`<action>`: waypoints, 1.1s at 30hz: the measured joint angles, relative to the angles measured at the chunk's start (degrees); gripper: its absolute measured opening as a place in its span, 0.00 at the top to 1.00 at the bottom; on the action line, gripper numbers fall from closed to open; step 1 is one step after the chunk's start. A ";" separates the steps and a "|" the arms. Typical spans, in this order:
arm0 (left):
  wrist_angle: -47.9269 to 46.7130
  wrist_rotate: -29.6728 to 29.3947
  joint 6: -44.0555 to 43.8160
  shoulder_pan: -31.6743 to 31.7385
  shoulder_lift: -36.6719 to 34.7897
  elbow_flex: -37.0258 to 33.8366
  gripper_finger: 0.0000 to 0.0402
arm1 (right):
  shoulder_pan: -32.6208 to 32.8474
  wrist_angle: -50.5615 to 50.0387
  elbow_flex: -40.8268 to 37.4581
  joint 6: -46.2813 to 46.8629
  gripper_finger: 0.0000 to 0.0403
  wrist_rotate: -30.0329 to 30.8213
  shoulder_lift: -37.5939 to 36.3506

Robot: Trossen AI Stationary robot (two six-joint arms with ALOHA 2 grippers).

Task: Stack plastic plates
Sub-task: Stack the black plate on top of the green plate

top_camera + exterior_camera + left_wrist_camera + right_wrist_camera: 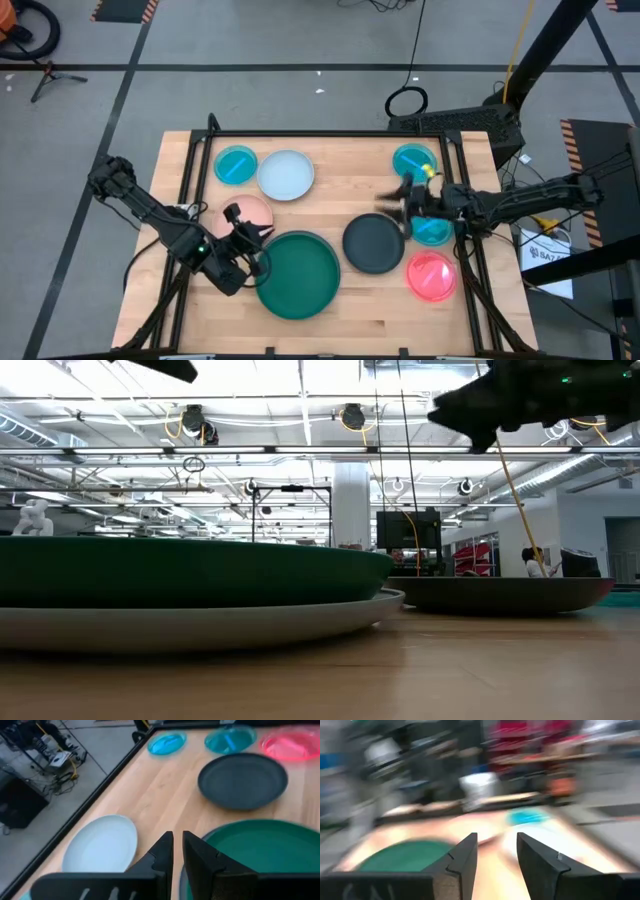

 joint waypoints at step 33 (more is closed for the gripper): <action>4.20 -2.30 25.48 -9.36 0.08 0.20 0.88 | 6.99 -11.40 13.09 13.92 0.68 3.04 16.19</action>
